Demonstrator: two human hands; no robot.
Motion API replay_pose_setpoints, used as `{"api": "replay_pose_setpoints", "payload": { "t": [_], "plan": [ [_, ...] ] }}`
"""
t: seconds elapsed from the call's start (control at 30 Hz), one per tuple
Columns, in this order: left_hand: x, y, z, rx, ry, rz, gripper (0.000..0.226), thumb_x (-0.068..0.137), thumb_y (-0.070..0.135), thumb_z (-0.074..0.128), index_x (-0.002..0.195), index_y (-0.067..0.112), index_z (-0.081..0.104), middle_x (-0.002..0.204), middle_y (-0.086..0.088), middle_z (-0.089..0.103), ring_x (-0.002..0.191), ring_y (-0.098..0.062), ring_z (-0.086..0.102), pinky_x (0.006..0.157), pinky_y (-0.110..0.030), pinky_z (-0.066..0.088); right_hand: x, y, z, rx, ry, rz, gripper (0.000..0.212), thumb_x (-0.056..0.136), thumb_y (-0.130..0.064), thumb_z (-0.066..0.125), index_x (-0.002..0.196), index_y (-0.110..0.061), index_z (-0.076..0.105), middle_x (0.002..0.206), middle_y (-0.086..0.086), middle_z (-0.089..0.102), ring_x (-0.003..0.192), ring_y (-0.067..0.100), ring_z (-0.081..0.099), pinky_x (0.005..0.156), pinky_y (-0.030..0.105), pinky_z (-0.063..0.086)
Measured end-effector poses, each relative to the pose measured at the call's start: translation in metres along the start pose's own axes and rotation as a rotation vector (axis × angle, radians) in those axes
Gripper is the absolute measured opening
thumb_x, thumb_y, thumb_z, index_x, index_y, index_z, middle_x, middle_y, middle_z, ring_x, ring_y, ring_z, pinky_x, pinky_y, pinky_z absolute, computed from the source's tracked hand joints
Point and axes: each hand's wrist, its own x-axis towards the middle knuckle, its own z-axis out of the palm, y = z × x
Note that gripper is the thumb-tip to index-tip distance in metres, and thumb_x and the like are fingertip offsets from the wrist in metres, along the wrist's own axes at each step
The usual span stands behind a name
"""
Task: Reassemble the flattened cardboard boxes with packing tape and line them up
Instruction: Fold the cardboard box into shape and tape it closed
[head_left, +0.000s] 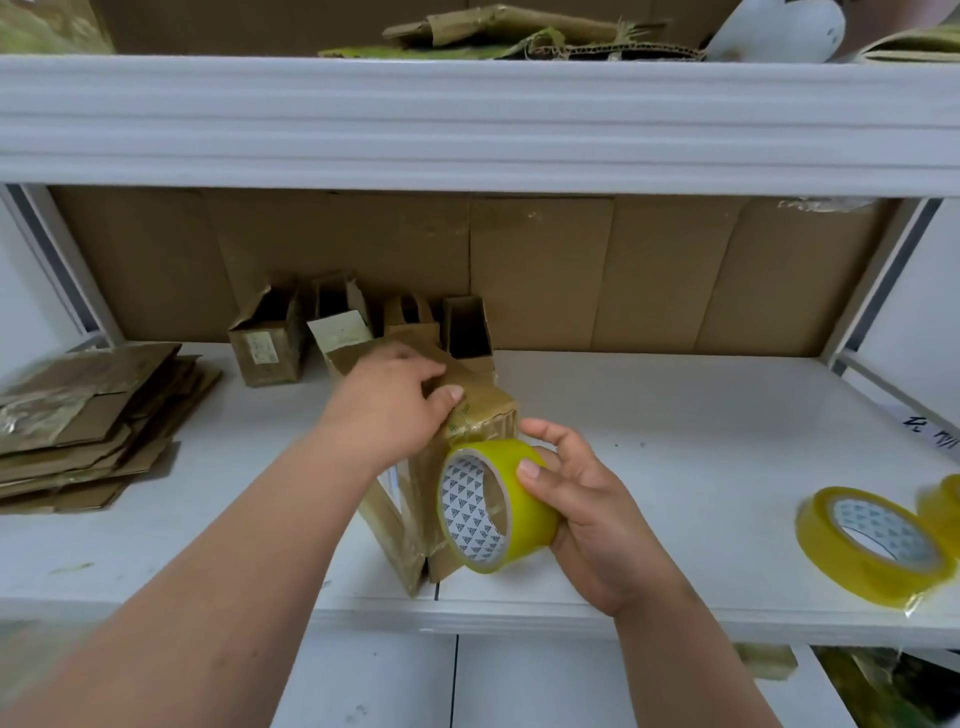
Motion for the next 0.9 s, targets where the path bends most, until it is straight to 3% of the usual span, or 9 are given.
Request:
{"api": "replay_pose_setpoints", "payload": {
  "t": [0.13,0.3,0.37,0.43,0.53,0.63,0.9],
  "plan": [
    [-0.019,0.006,-0.002,-0.095,-0.166,0.059,0.071,0.09,0.064,0.047,0.15,0.025,0.038,0.159,-0.002,0.029,0.147,-0.021,0.025,0.121,-0.041,0.017,-0.001,0.001,0.004,-0.038,0.07,-0.035,0.046,0.081,-0.026,0.075,0.116,-0.012,0.048,0.096,0.0,0.075,0.088,0.016,0.07,0.075,0.03,0.058],
    [-0.017,-0.006,-0.004,-0.144,-0.131,0.076,0.065,0.091,0.055,0.058,0.145,0.022,0.043,0.153,-0.001,0.041,0.139,-0.021,0.037,0.114,-0.033,0.027,-0.005,0.013,0.005,-0.168,0.075,-0.017,0.053,0.083,-0.05,0.07,0.11,-0.006,0.059,0.102,0.012,0.073,0.093,0.025,0.069,0.087,0.041,0.056],
    [-0.016,-0.012,0.0,-0.102,-0.113,0.122,0.064,0.093,0.052,0.054,0.146,0.019,0.044,0.156,-0.001,0.036,0.143,-0.02,0.032,0.12,-0.038,0.021,-0.006,0.02,0.006,-0.141,0.031,-0.004,0.043,0.087,-0.045,0.062,0.112,-0.01,0.066,0.11,0.013,0.072,0.103,0.028,0.067,0.098,0.045,0.051],
    [-0.016,-0.019,0.004,-0.092,-0.059,0.169,0.066,0.091,0.053,0.051,0.144,0.014,0.048,0.151,-0.002,0.04,0.14,-0.022,0.035,0.118,-0.035,0.026,-0.008,0.025,0.005,-0.089,0.001,0.008,0.037,0.088,-0.033,0.055,0.114,-0.009,0.066,0.114,0.014,0.07,0.108,0.028,0.064,0.102,0.045,0.045],
    [-0.017,-0.027,0.005,-0.087,-0.007,0.187,0.067,0.089,0.054,0.046,0.141,0.012,0.053,0.138,-0.005,0.046,0.13,-0.024,0.042,0.108,-0.029,0.031,-0.009,0.025,0.002,-0.13,-0.042,-0.013,0.029,0.08,-0.024,0.054,0.103,-0.009,0.065,0.097,0.007,0.07,0.091,0.015,0.061,0.085,0.029,0.046],
    [-0.016,-0.035,0.004,-0.083,-0.003,0.207,0.061,0.092,0.051,0.045,0.141,0.016,0.053,0.14,-0.003,0.049,0.128,-0.022,0.047,0.106,-0.032,0.037,-0.009,0.028,0.006,-0.197,-0.073,-0.017,0.025,0.08,-0.026,0.054,0.099,-0.012,0.063,0.09,-0.003,0.069,0.082,0.006,0.06,0.075,0.014,0.045],
    [-0.008,-0.05,0.002,-0.029,0.032,0.157,0.049,0.098,0.045,0.046,0.139,0.019,0.053,0.142,-0.002,0.053,0.128,-0.022,0.051,0.103,-0.035,0.042,-0.012,0.054,0.024,-0.289,-0.039,0.053,0.028,0.083,-0.039,0.052,0.101,-0.019,0.063,0.091,-0.006,0.067,0.083,0.005,0.058,0.077,0.016,0.044]
  ]
}}
